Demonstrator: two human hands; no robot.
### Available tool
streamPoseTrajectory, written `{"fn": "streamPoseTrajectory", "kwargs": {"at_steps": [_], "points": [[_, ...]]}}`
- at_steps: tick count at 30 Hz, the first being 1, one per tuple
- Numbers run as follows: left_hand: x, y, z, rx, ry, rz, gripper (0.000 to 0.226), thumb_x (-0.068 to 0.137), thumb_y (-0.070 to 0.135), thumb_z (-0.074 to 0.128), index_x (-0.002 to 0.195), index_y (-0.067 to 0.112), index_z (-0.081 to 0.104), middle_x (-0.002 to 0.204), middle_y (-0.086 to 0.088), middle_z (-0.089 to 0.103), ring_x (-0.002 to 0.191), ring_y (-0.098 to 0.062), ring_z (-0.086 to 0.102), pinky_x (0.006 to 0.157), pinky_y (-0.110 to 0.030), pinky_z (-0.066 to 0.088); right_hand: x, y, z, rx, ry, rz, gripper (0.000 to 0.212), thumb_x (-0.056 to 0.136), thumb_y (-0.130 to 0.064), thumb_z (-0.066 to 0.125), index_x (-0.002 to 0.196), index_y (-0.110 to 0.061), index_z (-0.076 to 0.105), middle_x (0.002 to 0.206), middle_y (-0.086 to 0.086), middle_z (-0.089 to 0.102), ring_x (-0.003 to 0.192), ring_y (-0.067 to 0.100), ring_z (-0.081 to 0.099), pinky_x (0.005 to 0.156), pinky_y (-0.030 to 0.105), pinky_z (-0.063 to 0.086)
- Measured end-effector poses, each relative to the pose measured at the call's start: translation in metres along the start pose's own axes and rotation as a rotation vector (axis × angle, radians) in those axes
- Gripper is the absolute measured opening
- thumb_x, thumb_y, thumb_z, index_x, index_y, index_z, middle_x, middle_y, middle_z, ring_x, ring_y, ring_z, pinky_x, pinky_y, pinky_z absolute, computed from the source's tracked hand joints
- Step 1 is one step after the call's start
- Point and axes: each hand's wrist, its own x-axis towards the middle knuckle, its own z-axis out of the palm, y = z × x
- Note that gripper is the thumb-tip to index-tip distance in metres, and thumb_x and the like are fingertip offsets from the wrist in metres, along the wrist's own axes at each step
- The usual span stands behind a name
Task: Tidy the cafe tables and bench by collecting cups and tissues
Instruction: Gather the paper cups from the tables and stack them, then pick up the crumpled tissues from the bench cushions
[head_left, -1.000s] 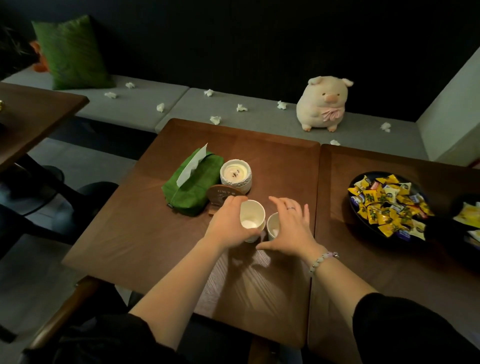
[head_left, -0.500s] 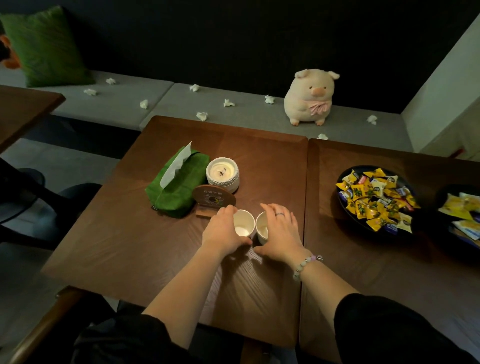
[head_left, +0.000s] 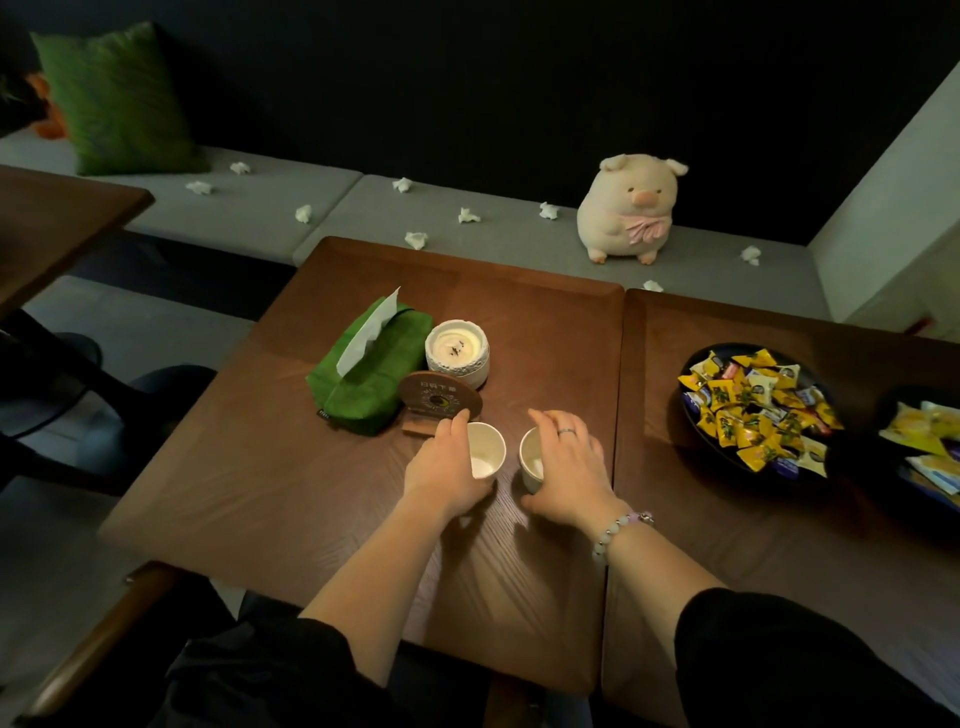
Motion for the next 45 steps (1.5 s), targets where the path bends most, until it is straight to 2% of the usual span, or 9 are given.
{"fn": "streamPoseTrajectory", "kwargs": {"at_steps": [6,9,14,20,23,27,31,40,45], "points": [[-0.016,-0.006,-0.028,0.159,-0.032,0.001,0.102,0.072,0.043,0.077,0.149,0.015,0.016,0.146,-0.005,0.03,0.135,-0.026,0.033,0.104,-0.041,0.037,0.006,-0.018,-0.029,-0.017,-0.013,-0.101,0.093,0.074,-0.05,0.066,0.147,-0.018,0.018,0.151,0.004,0.02,0.142,0.023,0.011,0.116,0.042,0.012],[-0.027,-0.016,-0.049,0.22,-0.004,-0.074,0.088,0.076,0.042,0.072,0.145,0.015,0.025,0.142,-0.006,0.035,0.132,-0.027,0.035,0.102,-0.04,0.037,0.022,-0.037,-0.056,-0.032,0.091,-0.154,0.073,0.081,-0.045,0.058,0.142,-0.016,0.031,0.147,0.005,0.031,0.139,0.022,0.019,0.115,0.042,0.018],[-0.057,-0.048,-0.085,0.283,0.13,-0.224,0.047,0.091,0.037,0.05,0.131,0.013,0.041,0.131,-0.01,0.042,0.124,-0.03,0.041,0.095,-0.041,0.041,0.042,-0.102,-0.082,-0.245,0.194,-0.349,0.044,0.088,-0.033,0.049,0.126,-0.01,0.048,0.131,0.009,0.047,0.124,0.026,0.039,0.1,0.037,0.033],[-0.101,-0.087,-0.108,0.322,0.326,-0.415,0.045,0.096,0.035,0.044,0.137,0.017,0.04,0.135,-0.008,0.044,0.124,-0.026,0.045,0.098,-0.039,0.042,0.025,-0.197,-0.055,-0.292,0.189,-0.697,0.04,0.09,-0.034,0.048,0.122,-0.011,0.051,0.13,0.012,0.048,0.123,0.028,0.04,0.104,0.039,0.031],[-0.125,-0.102,-0.111,0.33,0.351,-0.459,0.041,0.097,0.033,0.041,0.136,0.017,0.042,0.134,-0.007,0.048,0.123,-0.026,0.047,0.098,-0.039,0.041,0.008,-0.224,-0.043,-0.281,0.196,-0.78,0.035,0.092,-0.033,0.046,0.119,-0.011,0.053,0.128,0.011,0.049,0.119,0.028,0.043,0.099,0.038,0.034],[-0.15,-0.125,-0.114,0.342,0.308,-0.485,0.036,0.099,0.033,0.033,0.125,0.016,0.051,0.123,-0.007,0.058,0.112,-0.027,0.055,0.09,-0.039,0.042,-0.008,-0.25,-0.03,-0.273,0.171,-0.789,0.031,0.094,-0.029,0.04,0.115,-0.01,0.054,0.124,0.012,0.05,0.115,0.03,0.044,0.091,0.038,0.036],[-0.167,-0.155,-0.116,0.346,0.28,-0.472,0.037,0.1,0.034,0.031,0.117,0.014,0.056,0.12,-0.007,0.06,0.11,-0.027,0.056,0.09,-0.039,0.042,-0.023,-0.277,-0.009,-0.283,0.131,-0.766,0.033,0.096,-0.029,0.035,0.115,-0.01,0.055,0.124,0.012,0.051,0.115,0.029,0.044,0.091,0.039,0.036],[-0.232,-0.284,-0.129,0.324,0.211,-0.402,0.038,0.1,0.034,0.031,0.121,0.015,0.057,0.121,-0.008,0.061,0.111,-0.028,0.057,0.09,-0.038,0.042,-0.071,-0.39,0.055,-0.269,0.065,-0.63,0.033,0.098,-0.027,0.032,0.116,-0.01,0.054,0.126,0.012,0.05,0.118,0.029,0.042,0.095,0.04,0.034],[-0.279,-0.362,-0.142,0.337,0.194,-0.409,0.038,0.1,0.034,0.031,0.121,0.013,0.055,0.122,-0.009,0.058,0.111,-0.029,0.055,0.089,-0.039,0.041,-0.107,-0.47,0.101,-0.284,0.024,-0.639,0.034,0.098,-0.029,0.033,0.117,-0.009,0.054,0.126,0.013,0.051,0.117,0.029,0.044,0.093,0.039,0.035]]}}
